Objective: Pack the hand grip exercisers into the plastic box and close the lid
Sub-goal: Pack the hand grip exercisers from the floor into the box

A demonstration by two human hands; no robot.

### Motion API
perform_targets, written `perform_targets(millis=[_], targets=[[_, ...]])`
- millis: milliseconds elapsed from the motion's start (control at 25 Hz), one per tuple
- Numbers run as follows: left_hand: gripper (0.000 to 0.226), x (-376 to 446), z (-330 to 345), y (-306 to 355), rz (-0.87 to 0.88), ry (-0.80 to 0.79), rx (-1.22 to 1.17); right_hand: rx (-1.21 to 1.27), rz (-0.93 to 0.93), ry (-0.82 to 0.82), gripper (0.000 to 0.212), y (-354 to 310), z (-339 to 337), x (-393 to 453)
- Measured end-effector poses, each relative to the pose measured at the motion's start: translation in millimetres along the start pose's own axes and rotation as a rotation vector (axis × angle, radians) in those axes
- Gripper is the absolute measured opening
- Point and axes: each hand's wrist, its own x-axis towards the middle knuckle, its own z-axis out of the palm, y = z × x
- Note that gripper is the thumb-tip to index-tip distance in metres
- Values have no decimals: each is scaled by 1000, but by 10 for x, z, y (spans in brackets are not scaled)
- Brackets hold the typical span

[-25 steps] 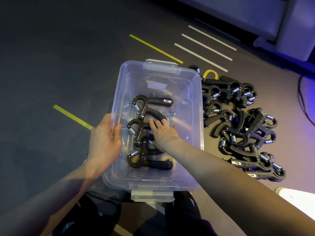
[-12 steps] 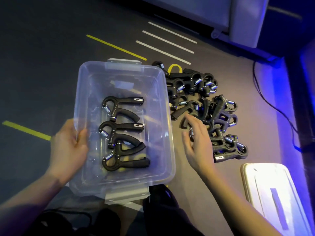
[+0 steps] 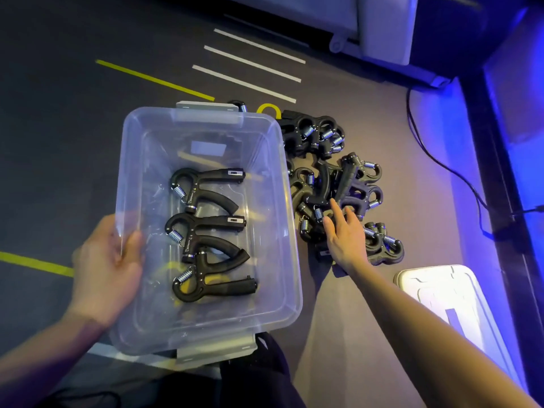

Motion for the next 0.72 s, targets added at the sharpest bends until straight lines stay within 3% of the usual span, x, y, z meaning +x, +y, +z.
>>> perform_targets(millis=[160,360,560,720], targets=[[29,-10,10,27,0,4,31,163,42,3,42,-122,-62,194],[31,-24,8,48,-9,8,58,260,64,-19,47,-187,-179,193],[32,-41,-2,30,16,1,75,352,-36,144,36,-239,-280,89],[12,-39,1,32,27,-16,68,505,-128,306,34,-294,-507,-11]])
